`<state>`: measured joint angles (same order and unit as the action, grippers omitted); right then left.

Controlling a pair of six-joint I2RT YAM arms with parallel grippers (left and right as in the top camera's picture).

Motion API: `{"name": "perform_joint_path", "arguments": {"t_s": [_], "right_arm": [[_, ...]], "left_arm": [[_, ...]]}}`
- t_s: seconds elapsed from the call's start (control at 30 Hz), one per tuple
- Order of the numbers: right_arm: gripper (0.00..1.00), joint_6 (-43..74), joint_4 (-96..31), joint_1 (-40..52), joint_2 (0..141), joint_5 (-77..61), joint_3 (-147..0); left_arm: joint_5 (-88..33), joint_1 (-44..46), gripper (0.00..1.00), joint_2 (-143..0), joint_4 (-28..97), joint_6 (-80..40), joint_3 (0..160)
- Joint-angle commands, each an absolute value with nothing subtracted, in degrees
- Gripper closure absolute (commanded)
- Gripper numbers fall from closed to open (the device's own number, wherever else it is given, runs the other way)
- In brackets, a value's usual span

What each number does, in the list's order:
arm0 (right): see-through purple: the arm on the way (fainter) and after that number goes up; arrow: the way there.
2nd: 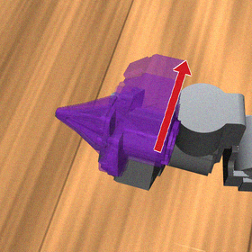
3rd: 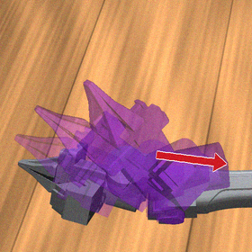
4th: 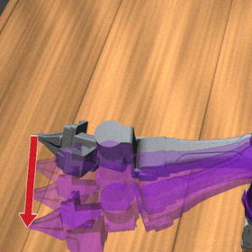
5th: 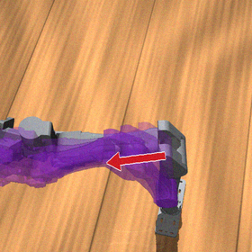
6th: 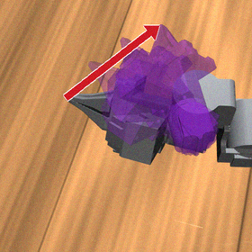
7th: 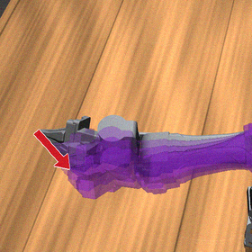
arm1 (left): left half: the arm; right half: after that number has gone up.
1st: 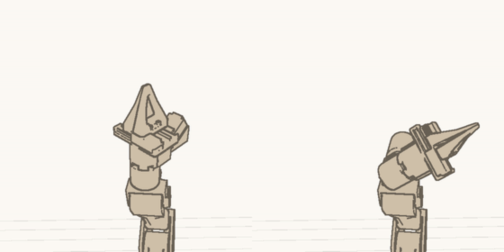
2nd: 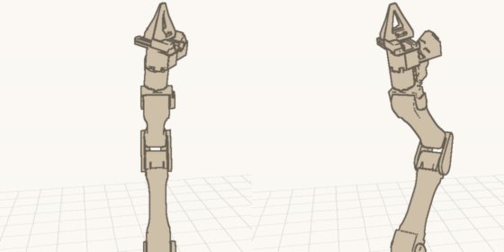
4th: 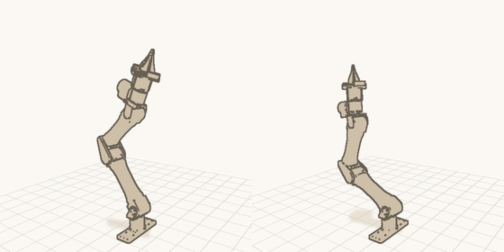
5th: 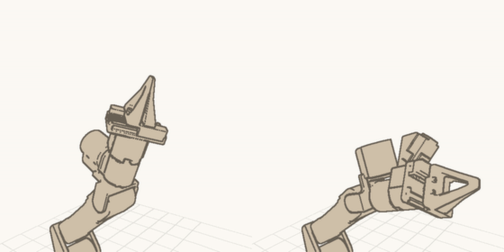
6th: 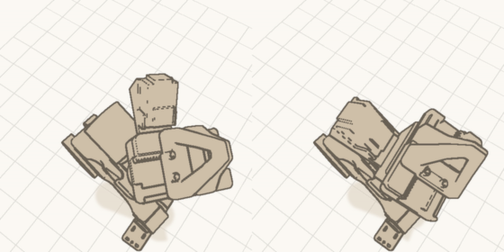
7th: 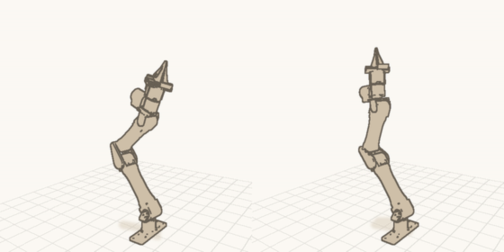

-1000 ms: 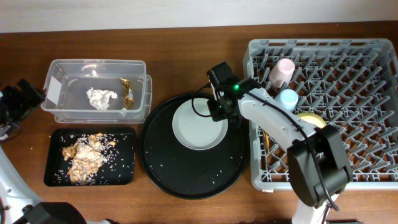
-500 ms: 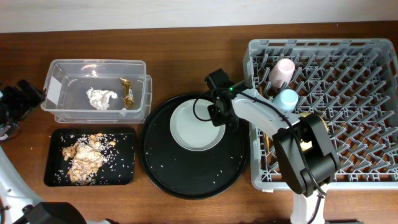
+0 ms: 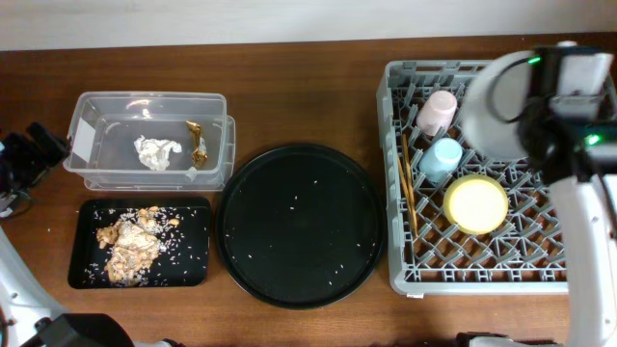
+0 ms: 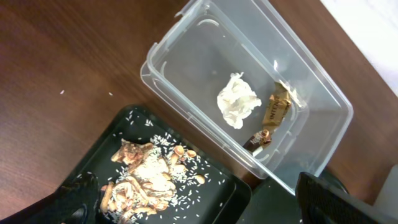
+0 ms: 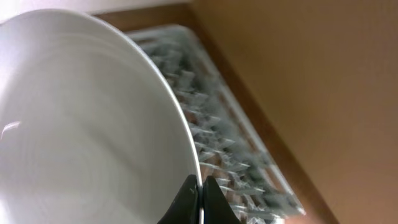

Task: Sort waste into correct bins and load items into the dishwasher rack
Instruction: 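Grasp the white plate edge with the right gripper and lift it, then carry the white plate with the right gripper and stand it upright in the rack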

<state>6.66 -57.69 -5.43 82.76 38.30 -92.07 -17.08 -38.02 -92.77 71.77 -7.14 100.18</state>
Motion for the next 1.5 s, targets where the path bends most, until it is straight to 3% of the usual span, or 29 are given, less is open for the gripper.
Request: {"name": "perform_joint_path", "arguments": {"t_s": [0.0,0.2,0.53,0.63,0.7,0.73,0.77,0.8,0.83,0.93,1.0,1.07,1.13,1.2,1.23,1.3,1.4,1.47], "right_arm": [[0.96,6.0,-54.9,-14.0,88.6,40.8,-92.6],[0.96,-1.1,-45.7,-17.1,99.9,45.7,-92.6],[0.96,-12.2,-42.7,-6.3,102.5,40.6,-92.5],[0.94,-14.8,-42.7,-6.3,102.5,25.7,-92.5],[0.85,-14.8,-43.2,-6.3,102.5,25.6,-92.5],[0.57,-14.7,-43.8,-6.4,102.5,25.6,-92.5],[0.20,-14.5,-43.9,-6.4,102.5,25.6,-92.5],[0.04,-14.5,-43.9,-6.4,102.5,25.6,-92.5],[0.01,-14.5,-43.9,-6.4,102.5,25.6,-92.5],[0.00,-11.0,-43.7,-5.8,101.7,14.4,-93.0],[0.08,-4.9,-43.6,-3.1,100.2,-1.5,-93.6],[0.14,0.5,-46.5,2.2,100.5,-6.0,-93.8],[0.38,1.7,-49.6,6.3,101.7,-6.0,-93.0],[0.68,2.5,-50.8,9.6,103.5,-5.7,-92.0],[0.74,2.5,-50.8,10.7,104.9,-5.6,-91.3],[0.76,4.2,-49.9,10.9,107.9,-5.4,-89.0],[0.68,5.0,-49.8,11.2,111.0,-5.9,-88.7],[0.68,5.0,-50.2,11.9,112.0,-5.8,-88.7]], "left_arm": [[-17.1,-38.2,0.00,-91.6,71.7,-7.3,100.4],[-17.1,-38.2,0.00,-91.6,71.7,-7.3,100.4],[-17.1,-38.2,0.00,-91.6,71.7,-7.3,100.4],[-17.1,-38.2,0.00,-91.6,71.7,-7.3,100.4],[-17.1,-38.2,0.00,-91.7,71.7,-7.3,100.4],[-17.1,-38.2,0.00,-91.6,71.7,-7.3,100.4],[-17.1,-38.2,0.00,-91.7,71.7,-7.3,100.4],[-17.1,-38.2,0.00,-91.6,71.7,-7.3,100.4],[-17.1,-38.2,0.00,-91.6,71.7,-7.3,100.4],[-17.1,-38.2,0.00,-91.7,71.7,-7.3,100.4],[-17.1,-38.2,0.00,-91.6,71.7,-7.3,100.4],[-17.1,-38.2,0.00,-91.7,71.7,-7.3,100.4],[-17.1,-38.2,0.00,-91.7,71.7,-7.3,100.4],[-17.1,-38.2,0.00,-91.6,71.7,-7.3,100.4],[-17.1,-38.2,0.00,-91.7,71.7,-7.3,100.4],[-17.1,-38.2,0.00,-91.6,71.7,-7.3,100.4],[-17.1,-38.2,0.00,-91.7,71.7,-7.3,100.4],[-17.1,-38.2,0.00,-91.6,71.7,-7.3,100.4]]}}
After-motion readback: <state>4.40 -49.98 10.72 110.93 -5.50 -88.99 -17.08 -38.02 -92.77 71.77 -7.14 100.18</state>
